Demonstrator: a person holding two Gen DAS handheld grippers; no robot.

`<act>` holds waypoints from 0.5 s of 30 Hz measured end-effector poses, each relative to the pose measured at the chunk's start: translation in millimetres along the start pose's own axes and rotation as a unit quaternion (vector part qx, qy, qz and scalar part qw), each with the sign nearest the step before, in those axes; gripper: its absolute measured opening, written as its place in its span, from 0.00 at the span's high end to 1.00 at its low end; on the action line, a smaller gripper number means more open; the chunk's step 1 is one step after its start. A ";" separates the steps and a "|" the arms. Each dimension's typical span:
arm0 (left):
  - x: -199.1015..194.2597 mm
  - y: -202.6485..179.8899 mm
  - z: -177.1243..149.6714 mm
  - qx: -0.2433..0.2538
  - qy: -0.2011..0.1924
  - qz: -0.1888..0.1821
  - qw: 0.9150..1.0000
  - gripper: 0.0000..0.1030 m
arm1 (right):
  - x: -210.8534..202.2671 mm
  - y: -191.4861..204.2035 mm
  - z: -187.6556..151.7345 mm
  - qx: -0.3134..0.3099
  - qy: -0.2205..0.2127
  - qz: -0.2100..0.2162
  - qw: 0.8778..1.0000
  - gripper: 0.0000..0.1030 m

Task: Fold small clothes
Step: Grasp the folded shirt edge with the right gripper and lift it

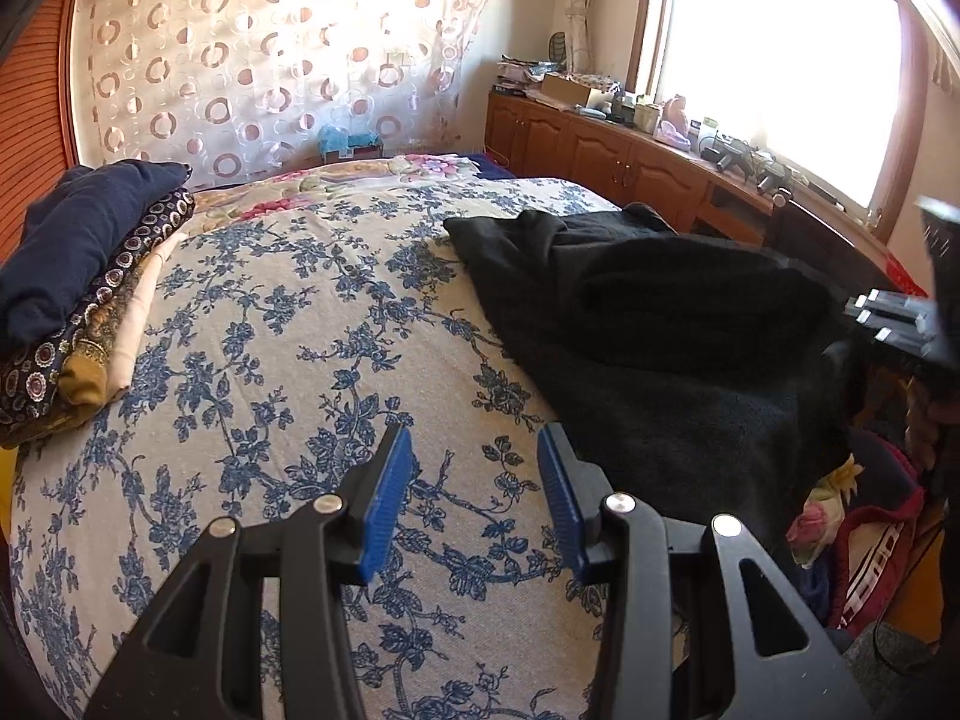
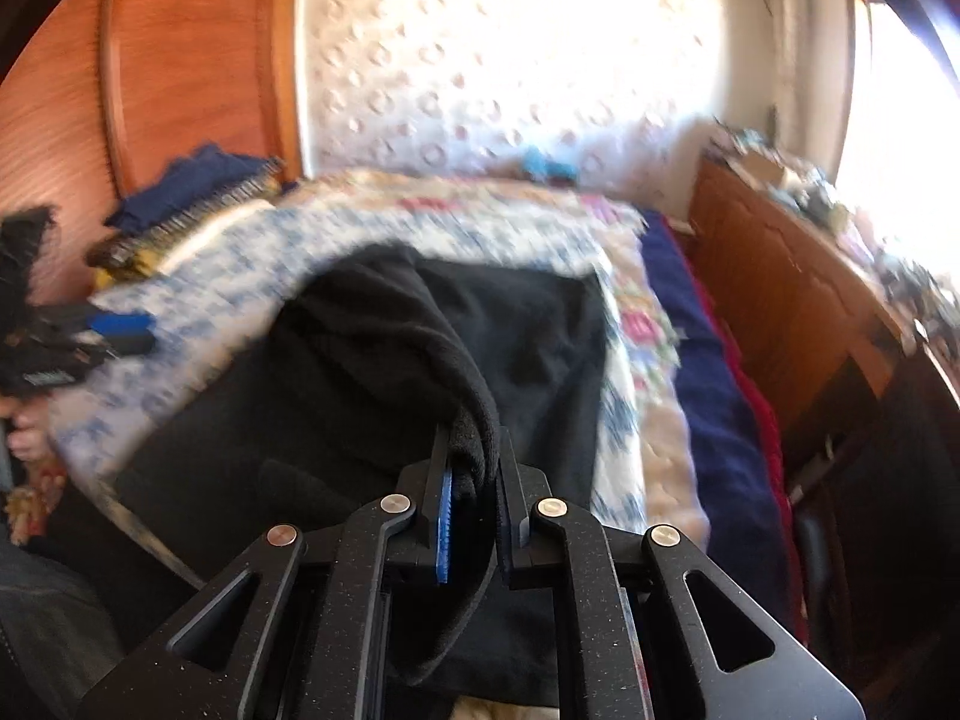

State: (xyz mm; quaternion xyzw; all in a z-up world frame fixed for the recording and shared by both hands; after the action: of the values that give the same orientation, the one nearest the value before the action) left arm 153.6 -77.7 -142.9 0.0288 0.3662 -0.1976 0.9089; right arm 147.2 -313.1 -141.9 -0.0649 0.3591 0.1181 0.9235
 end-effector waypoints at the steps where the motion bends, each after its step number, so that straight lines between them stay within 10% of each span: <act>1: -0.1 -0.2 0.5 0.000 -0.001 0.000 1.000 0.59 | 7.9 -3.6 -7.3 0.006 0.014 -0.003 1.000 0.91; 15: -8.2 5.0 9.3 -0.019 -0.031 0.009 0.999 0.59 | -0.9 11.8 31.7 -0.008 -0.035 0.015 0.999 0.35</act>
State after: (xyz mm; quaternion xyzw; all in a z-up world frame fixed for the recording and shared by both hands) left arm 156.2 -72.2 -131.0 0.0087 0.3415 -0.1829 0.9219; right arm 164.0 -295.4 -118.4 -0.0623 0.3266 0.1372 0.9331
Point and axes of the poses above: each gripper's, at about its wrist camera, not at the fingertips, and x roughly the way its jaws point, y to its left, z to its top, the point moved 8 cm from there along x, roughly the way its jaws point, and after that the axes turned 2 degrees about x, right-handed, at the moved point
